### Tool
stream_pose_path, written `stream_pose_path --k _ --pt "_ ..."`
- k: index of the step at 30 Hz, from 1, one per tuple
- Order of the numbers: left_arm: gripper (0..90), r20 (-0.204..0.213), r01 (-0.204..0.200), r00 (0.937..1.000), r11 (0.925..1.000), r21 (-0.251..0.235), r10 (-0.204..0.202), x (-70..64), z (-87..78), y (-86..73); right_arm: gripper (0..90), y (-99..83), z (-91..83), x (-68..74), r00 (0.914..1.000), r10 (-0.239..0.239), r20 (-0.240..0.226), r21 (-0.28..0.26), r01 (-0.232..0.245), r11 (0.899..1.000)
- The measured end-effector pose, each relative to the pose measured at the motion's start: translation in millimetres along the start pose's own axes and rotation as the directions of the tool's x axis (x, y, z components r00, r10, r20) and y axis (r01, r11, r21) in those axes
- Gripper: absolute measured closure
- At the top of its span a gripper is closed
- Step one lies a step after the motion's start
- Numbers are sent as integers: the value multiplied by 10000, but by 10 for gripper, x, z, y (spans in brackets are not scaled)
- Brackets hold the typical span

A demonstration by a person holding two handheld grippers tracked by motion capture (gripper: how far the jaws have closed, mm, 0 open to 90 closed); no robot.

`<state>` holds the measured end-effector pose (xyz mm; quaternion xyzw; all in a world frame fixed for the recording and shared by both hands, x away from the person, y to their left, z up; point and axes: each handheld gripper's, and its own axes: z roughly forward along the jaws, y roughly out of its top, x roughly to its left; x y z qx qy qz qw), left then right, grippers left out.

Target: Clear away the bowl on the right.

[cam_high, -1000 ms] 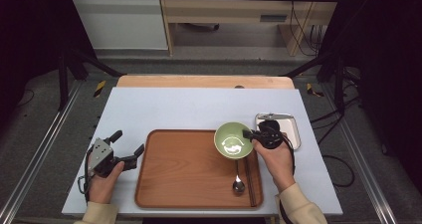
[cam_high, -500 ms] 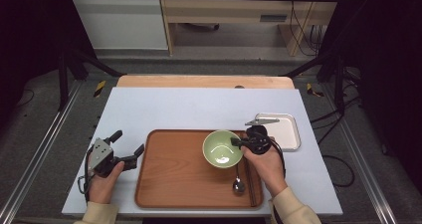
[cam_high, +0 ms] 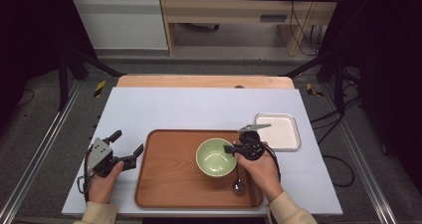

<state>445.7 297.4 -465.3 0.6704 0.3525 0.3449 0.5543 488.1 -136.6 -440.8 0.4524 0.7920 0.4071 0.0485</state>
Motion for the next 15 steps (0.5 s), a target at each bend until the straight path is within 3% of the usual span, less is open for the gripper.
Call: stream_pose_path --k 15 --pt "53 21 -1 10000 10000 -11 1 -2 2 0 829 -43 39 8 9993 26 -365 236 -17 9997"
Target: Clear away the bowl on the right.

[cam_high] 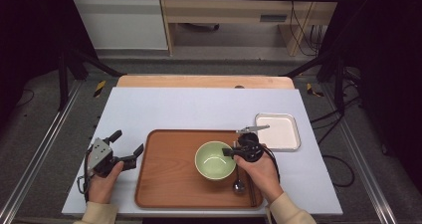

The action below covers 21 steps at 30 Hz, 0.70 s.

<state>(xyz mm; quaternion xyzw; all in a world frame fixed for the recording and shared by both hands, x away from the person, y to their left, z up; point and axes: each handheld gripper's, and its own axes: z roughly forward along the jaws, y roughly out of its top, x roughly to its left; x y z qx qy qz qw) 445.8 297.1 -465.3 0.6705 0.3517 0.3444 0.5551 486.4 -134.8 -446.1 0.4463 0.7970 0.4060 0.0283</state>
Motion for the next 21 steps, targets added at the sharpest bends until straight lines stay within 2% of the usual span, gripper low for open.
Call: stream_pose_path --k 21 --pt "54 33 -11 10000 10000 -1 11 -4 3 0 826 -38 45 -35 9998 56 -166 391 -49 9992"
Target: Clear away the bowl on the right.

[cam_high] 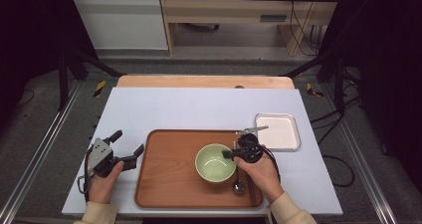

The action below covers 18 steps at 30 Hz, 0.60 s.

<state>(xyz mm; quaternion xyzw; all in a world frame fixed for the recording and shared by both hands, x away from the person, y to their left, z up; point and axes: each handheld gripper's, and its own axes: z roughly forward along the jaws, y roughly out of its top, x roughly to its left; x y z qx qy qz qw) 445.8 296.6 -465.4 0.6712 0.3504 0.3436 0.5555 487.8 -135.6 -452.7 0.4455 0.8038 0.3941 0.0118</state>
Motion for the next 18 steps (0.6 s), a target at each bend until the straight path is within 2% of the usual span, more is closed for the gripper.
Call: stream_pose_path --k 8,13,15,18 --pt "54 17 -1 10000 10000 31 1 -5 5 -2 822 2 -1 -24 9998 -29 -204 51 30 10000" --pt "53 33 -16 10000 10000 46 16 -7 7 -3 819 3 3 -19 9998 -164 -143 58 165 9998" --pt "54 28 -10 10000 10000 30 9 -5 5 -3 793 4 -5 -23 9997 -125 -214 64 126 9999" --pt "53 11 2 10000 10000 18 -2 -4 4 -2 708 34 -61 -11 9991 -384 -180 37 384 9993"
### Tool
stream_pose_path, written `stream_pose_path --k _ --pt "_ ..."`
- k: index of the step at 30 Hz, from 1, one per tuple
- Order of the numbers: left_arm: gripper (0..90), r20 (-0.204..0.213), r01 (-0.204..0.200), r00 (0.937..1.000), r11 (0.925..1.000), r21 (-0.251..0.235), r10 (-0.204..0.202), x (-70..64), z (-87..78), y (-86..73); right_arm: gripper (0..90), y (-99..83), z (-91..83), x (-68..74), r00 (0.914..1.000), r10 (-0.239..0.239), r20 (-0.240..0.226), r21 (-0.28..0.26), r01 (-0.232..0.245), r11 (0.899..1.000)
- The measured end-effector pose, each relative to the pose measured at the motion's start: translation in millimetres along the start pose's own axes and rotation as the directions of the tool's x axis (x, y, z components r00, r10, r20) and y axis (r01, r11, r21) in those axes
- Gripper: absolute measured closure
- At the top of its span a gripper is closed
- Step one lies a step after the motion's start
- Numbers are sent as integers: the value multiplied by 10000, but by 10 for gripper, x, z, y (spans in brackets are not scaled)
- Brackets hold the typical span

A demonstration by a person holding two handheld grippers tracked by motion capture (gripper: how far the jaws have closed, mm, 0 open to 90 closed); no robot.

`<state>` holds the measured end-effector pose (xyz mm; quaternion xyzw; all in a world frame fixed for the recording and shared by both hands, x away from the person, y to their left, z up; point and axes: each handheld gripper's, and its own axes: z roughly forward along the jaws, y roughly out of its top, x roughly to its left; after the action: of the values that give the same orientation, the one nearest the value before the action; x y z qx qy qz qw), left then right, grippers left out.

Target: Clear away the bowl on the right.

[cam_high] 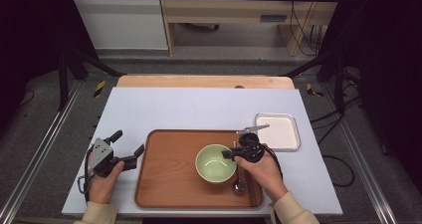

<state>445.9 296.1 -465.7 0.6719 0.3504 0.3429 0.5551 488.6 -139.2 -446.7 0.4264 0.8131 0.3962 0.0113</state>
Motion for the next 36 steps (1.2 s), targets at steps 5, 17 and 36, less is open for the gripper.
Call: stream_pose_path --k 5,17,36 --pt "53 21 -35 10000 10000 31 35 -5 3 0 569 50 -147 -10 9981 -544 295 -351 554 9978" --pt "54 22 -29 10000 10000 46 29 -5 7 -2 383 102 -590 -223 9920 -989 780 -1854 1119 9763" --pt "54 30 -38 10000 10000 20 38 -3 6 -1 131 -36 -838 -667 9527 -168 3035 -3011 1126 9469"
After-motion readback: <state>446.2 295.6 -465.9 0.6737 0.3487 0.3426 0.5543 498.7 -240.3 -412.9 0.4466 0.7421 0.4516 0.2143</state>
